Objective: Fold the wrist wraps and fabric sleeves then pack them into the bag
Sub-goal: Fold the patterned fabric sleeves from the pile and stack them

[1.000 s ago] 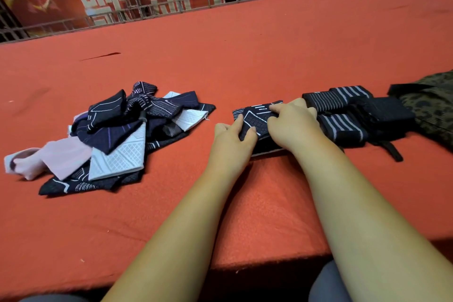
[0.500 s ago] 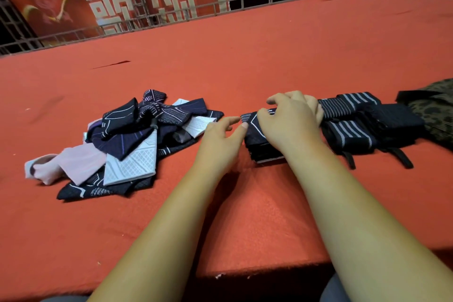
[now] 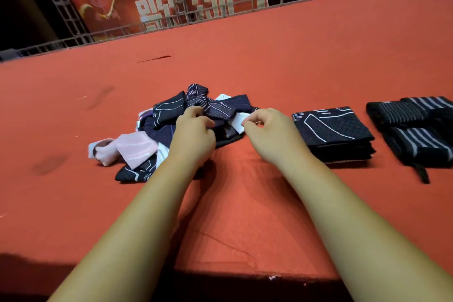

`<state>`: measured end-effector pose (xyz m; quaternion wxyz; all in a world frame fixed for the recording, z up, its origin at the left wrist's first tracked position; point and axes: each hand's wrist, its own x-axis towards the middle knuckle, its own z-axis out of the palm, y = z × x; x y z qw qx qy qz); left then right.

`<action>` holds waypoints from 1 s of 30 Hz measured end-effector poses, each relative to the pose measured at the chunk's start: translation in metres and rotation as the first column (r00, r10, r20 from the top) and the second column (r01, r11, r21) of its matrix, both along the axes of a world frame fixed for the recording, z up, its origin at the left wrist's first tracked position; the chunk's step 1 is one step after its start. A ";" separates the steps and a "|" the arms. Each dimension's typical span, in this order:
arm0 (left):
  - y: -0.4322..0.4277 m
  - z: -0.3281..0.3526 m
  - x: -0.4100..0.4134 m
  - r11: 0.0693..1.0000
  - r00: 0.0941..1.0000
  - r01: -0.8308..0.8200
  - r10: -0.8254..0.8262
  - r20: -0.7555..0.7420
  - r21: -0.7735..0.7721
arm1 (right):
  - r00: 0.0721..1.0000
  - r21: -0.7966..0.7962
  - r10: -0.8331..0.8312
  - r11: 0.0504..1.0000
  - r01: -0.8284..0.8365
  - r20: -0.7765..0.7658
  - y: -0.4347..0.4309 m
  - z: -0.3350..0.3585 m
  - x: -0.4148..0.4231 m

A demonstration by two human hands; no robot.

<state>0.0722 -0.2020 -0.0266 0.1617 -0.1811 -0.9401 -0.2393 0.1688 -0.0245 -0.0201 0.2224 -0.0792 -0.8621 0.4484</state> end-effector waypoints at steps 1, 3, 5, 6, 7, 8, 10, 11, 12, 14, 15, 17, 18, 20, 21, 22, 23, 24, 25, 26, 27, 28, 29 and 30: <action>-0.003 -0.001 -0.008 0.995 0.999 -0.014 0.011 -0.037 -0.103 | 1.000 0.022 0.004 1.000 -0.004 0.008 -0.001 -0.003 -0.001; -0.008 0.000 -0.021 0.960 0.994 -0.031 0.001 -0.109 -0.278 | 1.000 0.055 -0.007 0.998 0.007 0.009 -0.001 -0.009 -0.002; -0.011 0.000 -0.033 0.936 0.988 -0.043 -0.012 -0.156 -0.349 | 1.000 0.034 -0.009 0.999 0.009 0.013 0.001 -0.011 -0.001; -0.012 0.000 -0.037 0.935 0.986 -0.045 -0.015 -0.165 -0.352 | 1.000 0.008 -0.009 1.000 0.008 0.026 0.003 -0.011 0.000; -0.011 -0.002 -0.041 0.937 0.985 -0.038 -0.022 -0.169 -0.347 | 0.999 -0.018 -0.010 1.000 0.011 0.041 0.004 -0.011 0.002; -0.011 -0.004 -0.044 0.938 0.984 -0.029 -0.034 -0.176 -0.346 | 0.999 -0.037 -0.012 0.999 0.014 0.051 0.006 -0.011 0.004; -0.008 -0.009 -0.048 0.939 0.977 -0.015 -0.059 -0.205 -0.344 | 0.998 -0.052 -0.012 0.999 0.015 0.057 0.008 -0.011 0.006; -0.007 -0.011 -0.049 0.943 0.974 -0.014 -0.062 -0.219 -0.332 | 0.998 -0.055 -0.013 0.998 0.016 0.058 0.009 -0.010 0.007; -0.006 -0.013 -0.050 0.948 0.971 -0.019 -0.058 -0.233 -0.318 | 0.998 -0.061 -0.013 0.998 0.017 0.060 0.010 -0.010 0.008; -0.004 -0.013 -0.047 0.960 0.961 -0.031 -0.048 -0.272 -0.279 | 0.997 -0.091 -0.012 0.996 0.019 0.077 0.012 -0.008 0.009; -0.003 -0.011 -0.044 0.971 0.957 -0.031 -0.040 -0.287 -0.237 | 0.996 -0.112 -0.011 0.993 0.021 0.091 0.012 -0.007 0.011; 0.002 -0.004 -0.034 0.996 0.952 -0.024 -0.005 -0.306 -0.091 | 0.993 -0.162 0.002 0.987 0.018 0.121 0.011 -0.004 0.012; 0.004 0.002 -0.028 1.000 0.949 -0.006 0.002 -0.315 -0.010 | 0.991 -0.194 0.018 0.981 0.008 0.135 0.011 -0.003 0.013; 0.009 0.015 -0.014 0.991 0.941 0.071 -0.030 -0.336 0.111 | 0.987 -0.252 0.055 0.968 -0.015 0.154 0.009 -0.003 0.014; 0.011 0.023 -0.005 0.982 0.939 0.115 -0.059 -0.337 0.149 | 0.984 -0.271 0.070 0.962 -0.023 0.163 0.008 -0.001 0.014; 0.013 0.030 0.004 0.970 0.942 0.152 -0.085 -0.326 0.187 | 0.982 -0.278 0.080 0.960 -0.029 0.173 0.008 -0.001 0.014; 0.016 0.036 0.014 0.956 0.947 0.180 -0.105 -0.304 0.231 | 0.980 -0.285 0.091 0.958 -0.036 0.180 0.010 0.000 0.014; 0.017 0.042 0.025 0.939 0.953 0.200 -0.120 -0.279 0.279 | 0.977 -0.285 0.106 0.957 -0.050 0.183 0.011 0.002 0.016; 0.017 0.047 0.035 0.920 0.959 0.212 -0.131 -0.251 0.329 | 0.976 -0.285 0.121 0.956 -0.066 0.182 0.012 0.005 0.019; 0.018 0.050 0.045 0.899 0.966 0.216 -0.139 -0.220 0.381 | 0.975 -0.284 0.133 0.956 -0.078 0.177 0.012 0.007 0.023; 0.017 0.053 0.055 0.871 0.973 0.213 -0.146 -0.179 0.443 | 0.978 -0.288 0.130 0.954 -0.079 0.165 0.011 0.010 0.025; 0.017 0.055 0.062 0.829 0.980 0.199 -0.156 -0.126 0.522 | 0.982 -0.301 0.120 0.951 -0.071 0.148 0.011 0.011 0.027; 0.016 0.055 0.069 0.771 0.983 0.173 -0.172 -0.060 0.613 | 0.986 -0.323 0.106 0.944 -0.059 0.130 0.011 0.011 0.027; 0.015 0.055 0.074 0.697 0.979 0.128 -0.201 0.021 0.705 | 0.988 -0.352 0.104 0.934 -0.057 0.115 0.010 0.011 0.027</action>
